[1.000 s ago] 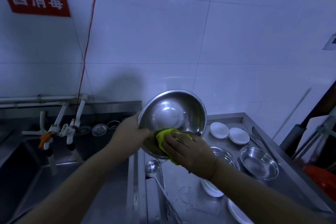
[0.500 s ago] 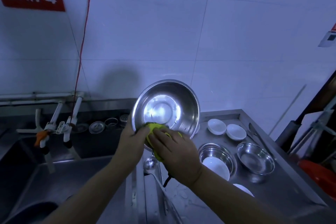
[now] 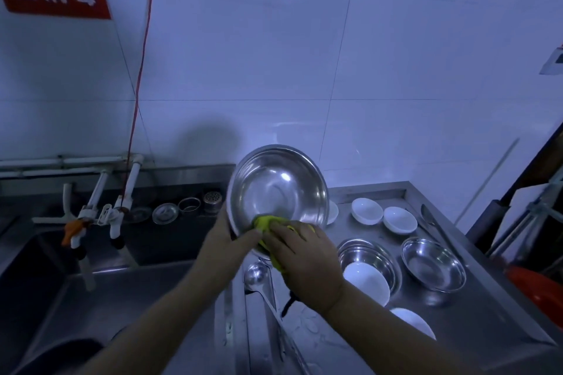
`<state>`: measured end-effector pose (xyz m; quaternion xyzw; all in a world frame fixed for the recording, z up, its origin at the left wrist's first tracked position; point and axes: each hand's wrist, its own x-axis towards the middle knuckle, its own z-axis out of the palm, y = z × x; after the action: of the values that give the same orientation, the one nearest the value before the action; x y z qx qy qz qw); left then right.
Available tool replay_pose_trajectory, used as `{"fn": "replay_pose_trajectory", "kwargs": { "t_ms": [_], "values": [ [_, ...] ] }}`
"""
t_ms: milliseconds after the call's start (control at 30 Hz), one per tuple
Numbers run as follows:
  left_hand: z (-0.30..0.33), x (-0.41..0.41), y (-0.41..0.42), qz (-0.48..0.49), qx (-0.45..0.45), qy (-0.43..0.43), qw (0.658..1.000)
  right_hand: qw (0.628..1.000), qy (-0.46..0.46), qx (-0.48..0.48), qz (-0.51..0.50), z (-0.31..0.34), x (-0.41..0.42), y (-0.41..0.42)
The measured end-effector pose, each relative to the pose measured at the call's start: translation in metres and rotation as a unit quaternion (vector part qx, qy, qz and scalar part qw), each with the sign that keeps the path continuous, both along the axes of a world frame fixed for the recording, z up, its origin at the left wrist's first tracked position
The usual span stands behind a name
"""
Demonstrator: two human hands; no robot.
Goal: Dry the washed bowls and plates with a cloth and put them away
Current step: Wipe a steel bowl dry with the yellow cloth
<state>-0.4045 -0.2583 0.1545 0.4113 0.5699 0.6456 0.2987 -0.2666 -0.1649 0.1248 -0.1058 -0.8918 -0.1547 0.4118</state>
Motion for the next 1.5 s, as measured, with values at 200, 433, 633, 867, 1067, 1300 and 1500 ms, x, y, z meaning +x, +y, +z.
{"fn": "replay_pose_trajectory", "kwargs": {
  "t_ms": [200, 433, 633, 867, 1067, 1300, 1500],
  "values": [
    [-0.004, 0.002, 0.006, 0.078, 0.024, -0.094, 0.992, 0.990, -0.064, -0.106, 0.069, -0.004, -0.008, -0.012],
    [-0.006, -0.016, -0.009, 0.033, 0.001, 0.017, 0.999, 0.985, -0.165, 0.008, 0.050, 0.005, 0.015, 0.030],
    [-0.009, -0.026, -0.005, 0.017, -0.007, 0.021, 1.000, 0.991, -0.097, -0.037, -0.084, 0.016, -0.010, 0.025],
    [-0.010, -0.029, -0.001, 0.013, -0.021, 0.015, 1.000, 0.986, -0.087, -0.138, -0.014, 0.029, -0.039, 0.003],
    [0.007, -0.046, -0.008, -0.007, -0.020, 0.060, 0.998, 0.972, -0.185, -0.094, 0.112, 0.018, -0.030, -0.001],
    [0.012, -0.053, -0.006, -0.016, -0.082, 0.107, 0.991, 0.986, -0.150, -0.070, -0.018, 0.029, -0.026, 0.026],
    [0.019, -0.048, -0.001, 0.023, -0.056, 0.094, 0.994, 0.985, -0.119, -0.122, 0.006, 0.021, -0.028, 0.017]
  ]
}}
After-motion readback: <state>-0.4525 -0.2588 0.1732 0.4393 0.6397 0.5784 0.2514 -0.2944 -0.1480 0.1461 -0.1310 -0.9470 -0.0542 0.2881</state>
